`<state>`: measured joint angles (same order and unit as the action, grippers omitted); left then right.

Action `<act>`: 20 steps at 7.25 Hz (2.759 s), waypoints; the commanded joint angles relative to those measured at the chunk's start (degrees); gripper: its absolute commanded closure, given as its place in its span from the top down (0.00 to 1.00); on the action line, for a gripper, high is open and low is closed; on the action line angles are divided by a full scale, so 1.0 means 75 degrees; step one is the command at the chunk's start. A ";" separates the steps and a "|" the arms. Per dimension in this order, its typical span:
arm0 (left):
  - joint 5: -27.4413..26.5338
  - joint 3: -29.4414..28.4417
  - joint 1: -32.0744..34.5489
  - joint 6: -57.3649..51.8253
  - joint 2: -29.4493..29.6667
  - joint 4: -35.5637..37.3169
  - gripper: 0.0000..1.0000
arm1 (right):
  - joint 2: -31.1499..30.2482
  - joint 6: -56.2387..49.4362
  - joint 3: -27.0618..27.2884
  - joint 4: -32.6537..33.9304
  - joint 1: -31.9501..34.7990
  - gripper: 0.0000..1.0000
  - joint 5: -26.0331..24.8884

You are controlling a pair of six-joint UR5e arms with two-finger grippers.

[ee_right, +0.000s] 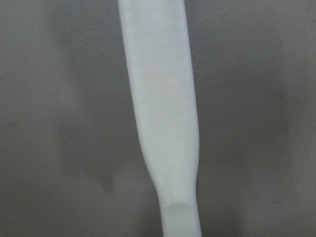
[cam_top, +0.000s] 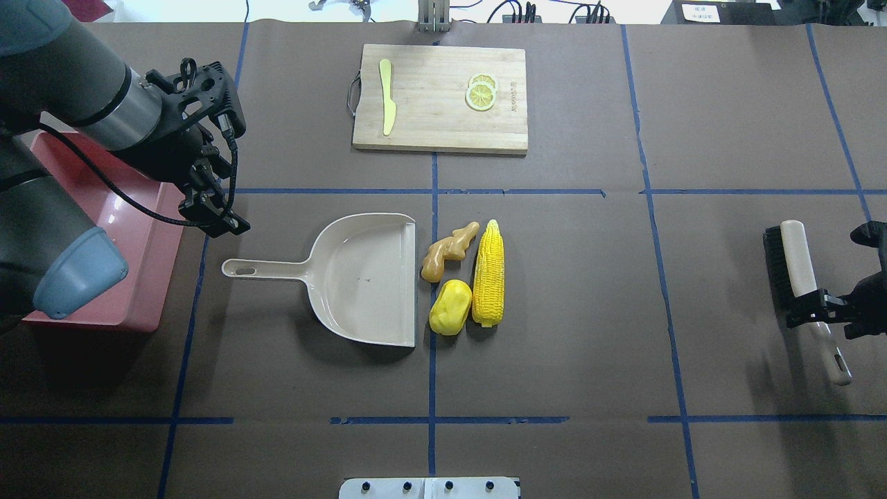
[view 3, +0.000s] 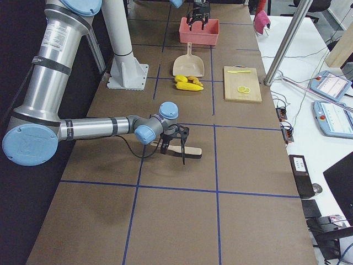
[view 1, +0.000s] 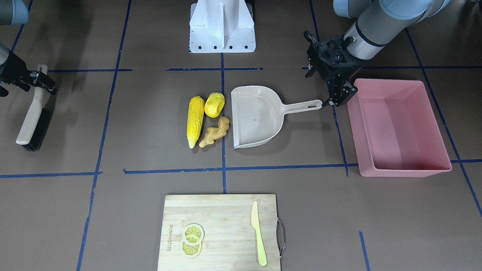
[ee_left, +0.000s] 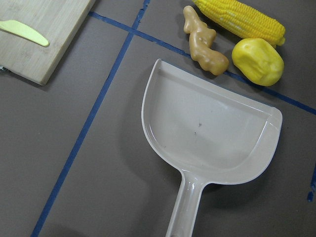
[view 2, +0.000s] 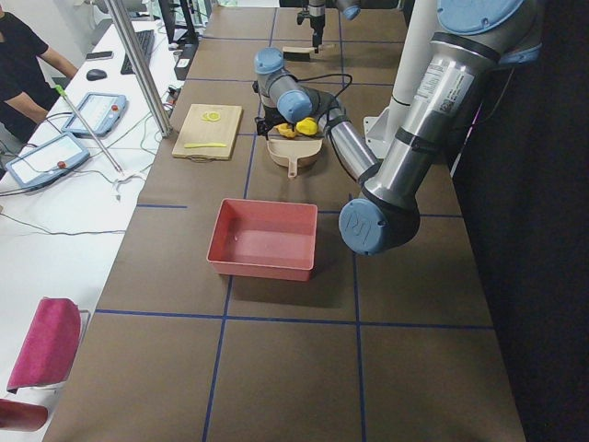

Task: Sweep and dump trash into bin
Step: 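Grasp the dustpan handle with the left gripper while the right grasps the brush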

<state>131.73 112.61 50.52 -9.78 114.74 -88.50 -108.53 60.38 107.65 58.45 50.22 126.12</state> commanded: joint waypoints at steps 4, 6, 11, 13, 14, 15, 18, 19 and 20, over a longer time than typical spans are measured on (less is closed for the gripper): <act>-0.0291 0.0009 -0.0010 0.0003 0.0006 0.0000 1.00 | 0.0010 -0.0012 -0.0092 0.0024 -0.0169 0.00 -0.0116; -0.0291 -0.0003 -0.0010 0.0003 0.0006 0.0000 1.00 | 0.0022 0.0000 -0.0080 0.0035 -0.0157 0.00 -0.0105; -0.1849 0.0067 -0.1391 -0.0615 -0.0123 0.0011 1.00 | 0.0092 -0.0035 0.0166 0.0059 0.0111 0.00 0.0117; -0.1861 0.0033 -0.1556 -0.0850 -0.0229 0.0011 1.00 | 0.0116 -0.0093 0.0353 0.0094 0.0345 0.00 0.0328; -0.1861 -0.0084 -0.1696 -0.1108 -0.0217 0.0012 1.00 | 0.0116 -0.0093 0.0377 0.0187 0.0416 0.00 0.0584; -0.1861 -0.0178 -0.1698 -0.1250 -0.0205 0.0012 1.00 | 0.0174 -0.0093 0.0516 0.0350 0.0417 0.00 0.0680; -0.1873 -0.0588 -0.1674 -0.1940 -0.0123 0.0011 1.00 | 0.0432 -0.0117 0.1556 0.1881 0.0393 0.00 0.0692; -0.2221 -0.0693 -0.1674 -0.2012 -0.0123 0.0000 1.00 | 0.0432 -0.0117 0.1920 0.2316 0.0428 0.00 0.0715; -0.2317 -0.0880 -0.1686 -0.2024 -0.0089 -0.0012 1.00 | 0.0432 -0.0117 0.2063 0.2390 0.0545 0.00 0.0843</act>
<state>115.77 107.48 37.92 -24.37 113.86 -88.50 -105.34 59.52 120.82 74.11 53.49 131.63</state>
